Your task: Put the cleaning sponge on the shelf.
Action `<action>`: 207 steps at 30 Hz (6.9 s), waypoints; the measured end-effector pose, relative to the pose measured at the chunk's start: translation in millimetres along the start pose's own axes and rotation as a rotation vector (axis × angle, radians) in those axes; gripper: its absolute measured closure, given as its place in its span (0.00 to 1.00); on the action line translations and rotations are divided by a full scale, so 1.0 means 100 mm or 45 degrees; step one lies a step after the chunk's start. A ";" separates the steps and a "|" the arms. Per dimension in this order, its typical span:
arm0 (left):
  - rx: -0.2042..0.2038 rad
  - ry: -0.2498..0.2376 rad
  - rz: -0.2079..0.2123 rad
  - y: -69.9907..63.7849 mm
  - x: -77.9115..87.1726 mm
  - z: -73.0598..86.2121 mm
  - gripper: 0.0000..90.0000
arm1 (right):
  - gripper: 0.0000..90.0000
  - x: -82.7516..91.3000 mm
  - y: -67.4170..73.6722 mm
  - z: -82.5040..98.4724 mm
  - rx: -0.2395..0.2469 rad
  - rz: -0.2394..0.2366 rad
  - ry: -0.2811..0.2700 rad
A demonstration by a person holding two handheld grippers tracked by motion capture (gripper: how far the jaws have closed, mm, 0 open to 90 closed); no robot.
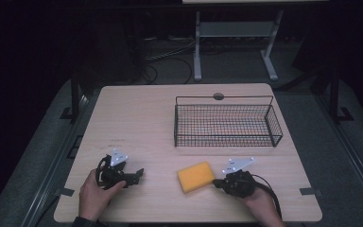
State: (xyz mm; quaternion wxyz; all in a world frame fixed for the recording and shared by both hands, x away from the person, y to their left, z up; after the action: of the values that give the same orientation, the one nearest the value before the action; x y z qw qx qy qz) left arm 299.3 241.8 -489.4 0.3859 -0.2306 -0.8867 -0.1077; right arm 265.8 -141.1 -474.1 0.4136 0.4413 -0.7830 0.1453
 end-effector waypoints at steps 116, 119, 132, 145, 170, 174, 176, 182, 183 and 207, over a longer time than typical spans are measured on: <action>0.002 0.000 0.001 0.00 0.00 0.00 0.14 | 1.00 -0.29 0.22 -0.56 0.116 -0.055 0.024; 0.003 0.000 0.001 0.00 0.00 0.00 0.14 | 1.00 -0.25 0.19 -0.52 0.103 -0.045 0.024; 0.003 0.000 0.002 0.00 0.00 0.00 0.14 | 1.00 -0.04 0.04 -0.32 0.063 0.000 0.038; 0.003 0.001 0.001 0.00 0.00 0.00 0.14 | 1.00 0.14 -0.16 -0.15 0.031 0.041 0.042; 0.003 0.000 0.001 0.00 0.00 0.00 0.14 | 0.54 0.37 -0.34 -0.34 0.061 0.064 0.106; 0.003 0.001 0.001 0.00 0.00 0.00 0.14 | 0.37 0.35 -0.38 -0.42 0.084 0.083 0.141; 0.003 0.000 0.001 0.00 0.00 0.00 0.14 | 0.32 0.34 -0.39 -0.45 0.092 0.092 0.147; 0.007 0.002 0.001 0.00 0.00 0.00 0.14 | 0.19 0.26 -0.43 -0.55 0.164 0.111 0.212; 0.007 0.000 0.001 0.00 0.00 0.00 0.14 | 0.18 0.24 -0.44 -0.57 0.170 0.104 0.223; 0.003 0.004 0.001 0.00 0.00 0.00 0.14 | 0.15 -0.22 -0.50 -0.62 0.255 0.084 0.404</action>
State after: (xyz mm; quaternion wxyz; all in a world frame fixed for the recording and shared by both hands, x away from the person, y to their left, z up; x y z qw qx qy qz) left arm 299.0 241.7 -489.3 0.3876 -0.2303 -0.8862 -0.1068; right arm 344.0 -120.1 -459.3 0.4809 0.4260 -0.7035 0.3039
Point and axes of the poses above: each handheld gripper's, and its own axes: x roughly backward along the jaws, z roughly out of its underside, y roughly to its left, the point moved 2 cm from there along -x, roughly forward along the jaws, and after that the axes turned 4 degrees about y, right-handed, at the moved point
